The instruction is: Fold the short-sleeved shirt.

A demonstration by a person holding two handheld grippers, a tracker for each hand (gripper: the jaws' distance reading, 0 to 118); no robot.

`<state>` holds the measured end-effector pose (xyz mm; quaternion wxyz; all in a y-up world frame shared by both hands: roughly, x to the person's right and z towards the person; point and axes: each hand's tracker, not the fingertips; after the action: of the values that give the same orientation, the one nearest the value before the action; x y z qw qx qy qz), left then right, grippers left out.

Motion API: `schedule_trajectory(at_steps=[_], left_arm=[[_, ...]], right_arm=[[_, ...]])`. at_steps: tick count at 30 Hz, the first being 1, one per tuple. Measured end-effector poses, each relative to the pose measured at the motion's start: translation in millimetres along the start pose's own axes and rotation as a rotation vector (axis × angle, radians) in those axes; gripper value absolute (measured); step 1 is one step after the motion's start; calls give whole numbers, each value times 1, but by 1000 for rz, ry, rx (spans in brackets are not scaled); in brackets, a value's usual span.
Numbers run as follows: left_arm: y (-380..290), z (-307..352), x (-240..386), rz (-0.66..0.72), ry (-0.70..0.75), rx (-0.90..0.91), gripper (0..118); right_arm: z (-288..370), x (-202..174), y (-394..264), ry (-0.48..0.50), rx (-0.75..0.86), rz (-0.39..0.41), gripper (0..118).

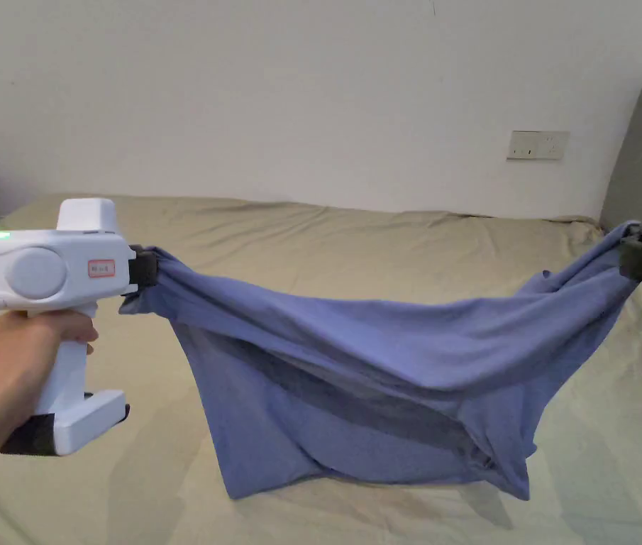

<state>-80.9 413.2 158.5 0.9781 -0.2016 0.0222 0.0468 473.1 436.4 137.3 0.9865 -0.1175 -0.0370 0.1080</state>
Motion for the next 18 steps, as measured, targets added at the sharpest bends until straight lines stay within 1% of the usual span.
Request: schedule_trajectory(at_steps=[1, 3, 5, 7, 10, 12, 14, 18], left_arm=[[20, -3, -1, -8, 28, 29, 2], [50, -8, -4, -9, 68, 70, 2], [85, -16, -7, 9, 98, 112, 2], [106, -21, -8, 28, 122, 147, 2], [131, -35, -8, 18, 147, 178, 2], [138, -45, -6, -1, 175, 181, 2], [133, -62, -10, -16, 202, 174, 2], [96, -89, -22, 1, 229, 110, 2]], right_arm=[[-8, 4, 15, -17, 26, 7, 10], [-20, 8, 39, -24, 42, -15, 10], [-35, 15, 62, -18, 71, -79, 10], [-45, 16, 77, -4, 91, -115, 10], [-60, 11, 94, 8, 105, -122, 10], [-70, 3, 96, 7, 105, -119, 10], [-78, -7, 91, 4, 98, -93, 10], [-89, -28, 58, 24, 50, -102, 10]])
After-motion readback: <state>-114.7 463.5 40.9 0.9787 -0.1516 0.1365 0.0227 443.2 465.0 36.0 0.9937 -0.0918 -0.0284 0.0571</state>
